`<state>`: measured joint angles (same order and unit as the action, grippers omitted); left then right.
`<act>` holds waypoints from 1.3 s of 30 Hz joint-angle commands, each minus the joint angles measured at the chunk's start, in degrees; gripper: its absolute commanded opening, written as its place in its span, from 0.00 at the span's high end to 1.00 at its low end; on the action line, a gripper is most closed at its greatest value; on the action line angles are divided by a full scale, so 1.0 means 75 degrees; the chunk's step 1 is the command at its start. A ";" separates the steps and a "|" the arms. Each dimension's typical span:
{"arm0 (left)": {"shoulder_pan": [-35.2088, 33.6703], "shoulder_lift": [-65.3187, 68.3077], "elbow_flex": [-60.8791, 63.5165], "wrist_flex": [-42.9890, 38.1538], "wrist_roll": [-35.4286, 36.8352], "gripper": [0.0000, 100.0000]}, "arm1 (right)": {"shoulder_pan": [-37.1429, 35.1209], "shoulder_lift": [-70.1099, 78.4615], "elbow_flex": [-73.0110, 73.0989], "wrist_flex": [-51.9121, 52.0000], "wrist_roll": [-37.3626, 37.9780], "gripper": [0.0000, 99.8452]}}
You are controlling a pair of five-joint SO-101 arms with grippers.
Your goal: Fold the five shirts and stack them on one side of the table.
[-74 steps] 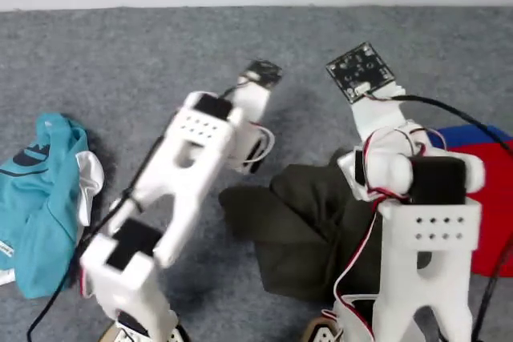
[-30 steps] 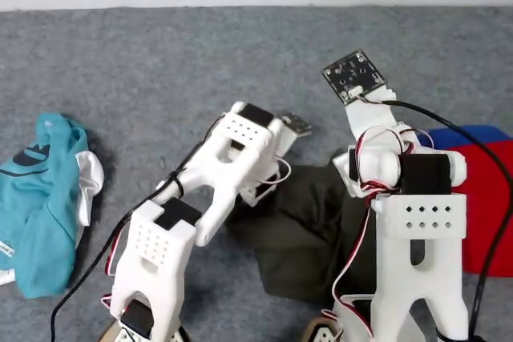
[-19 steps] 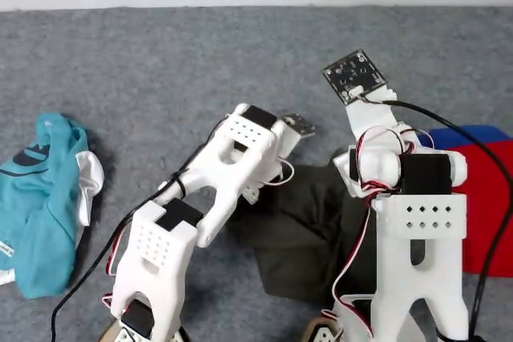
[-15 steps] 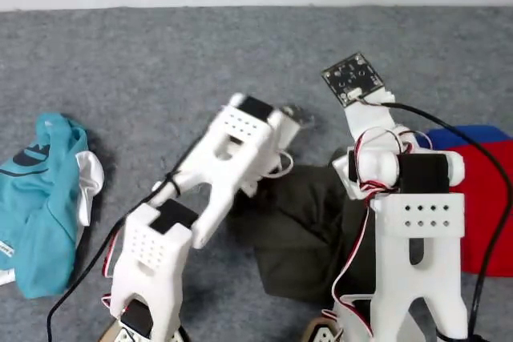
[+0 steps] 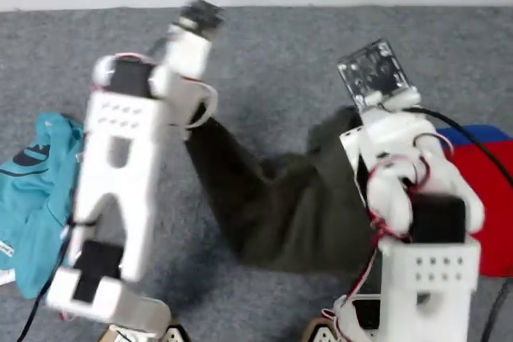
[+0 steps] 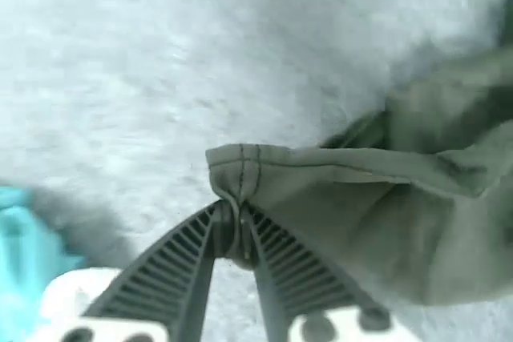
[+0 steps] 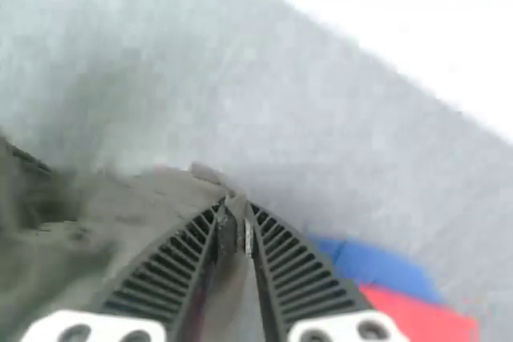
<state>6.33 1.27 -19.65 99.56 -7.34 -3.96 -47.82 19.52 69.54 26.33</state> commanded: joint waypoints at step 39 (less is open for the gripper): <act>-0.2356 -0.8674 0.1377 -0.0270 0.0000 0.99 | 0.3862 -0.2338 -0.6248 0.1471 -0.1348 0.99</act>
<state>-10.99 -63.78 -12.62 99.56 -7.34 24.18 -66.55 -31.03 80.97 16.75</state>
